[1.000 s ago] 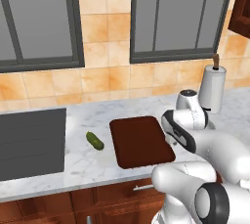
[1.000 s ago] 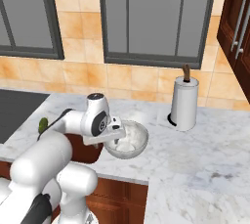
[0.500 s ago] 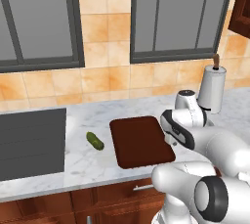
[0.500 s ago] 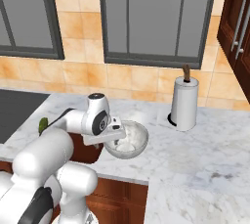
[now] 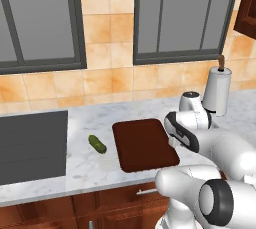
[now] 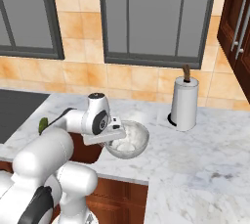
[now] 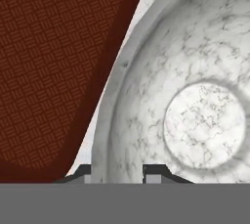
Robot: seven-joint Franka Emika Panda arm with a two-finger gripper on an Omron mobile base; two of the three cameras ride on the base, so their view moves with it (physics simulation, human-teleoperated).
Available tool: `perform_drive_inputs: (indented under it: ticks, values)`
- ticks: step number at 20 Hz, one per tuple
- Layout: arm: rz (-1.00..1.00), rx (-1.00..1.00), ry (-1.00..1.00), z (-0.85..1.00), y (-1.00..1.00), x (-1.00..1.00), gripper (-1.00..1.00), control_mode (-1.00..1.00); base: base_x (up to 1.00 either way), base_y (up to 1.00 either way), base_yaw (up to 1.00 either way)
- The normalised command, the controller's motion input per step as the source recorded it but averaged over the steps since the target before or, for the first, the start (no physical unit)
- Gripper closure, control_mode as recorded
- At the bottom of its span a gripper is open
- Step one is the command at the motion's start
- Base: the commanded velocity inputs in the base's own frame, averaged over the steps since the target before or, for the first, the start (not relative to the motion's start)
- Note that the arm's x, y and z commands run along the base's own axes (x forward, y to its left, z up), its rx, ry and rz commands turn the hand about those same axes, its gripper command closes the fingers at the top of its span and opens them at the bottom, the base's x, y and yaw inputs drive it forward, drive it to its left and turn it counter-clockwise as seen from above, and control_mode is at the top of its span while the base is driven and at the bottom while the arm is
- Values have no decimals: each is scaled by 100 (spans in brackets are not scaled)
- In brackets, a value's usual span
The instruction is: Place the two vegetables and bowl onto the tray for setting up a vegetable dip station.
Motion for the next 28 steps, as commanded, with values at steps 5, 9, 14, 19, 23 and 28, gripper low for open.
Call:
perform_drive_inputs:
  ticks: [5, 9, 14, 19, 23, 28]
  values:
    - [15, -1, -14, 20, -4, -13, 100, -100, 0, 0, 0]
    - [25, 0, -16, 49, 0, -12, 100, -100, 0, 0, 0]
    - [25, 0, -9, 47, 0, 0, 100, -100, 0, 0, 0]
    - [31, 0, -10, 23, 0, 13, 100, -100, 0, 0, 0]
    - [34, 0, -1, 12, 1, 44, 100, -100, 0, 0, 0]
    - [23, 0, 0, 7, 27, 59, 100, -100, 0, 0, 0]
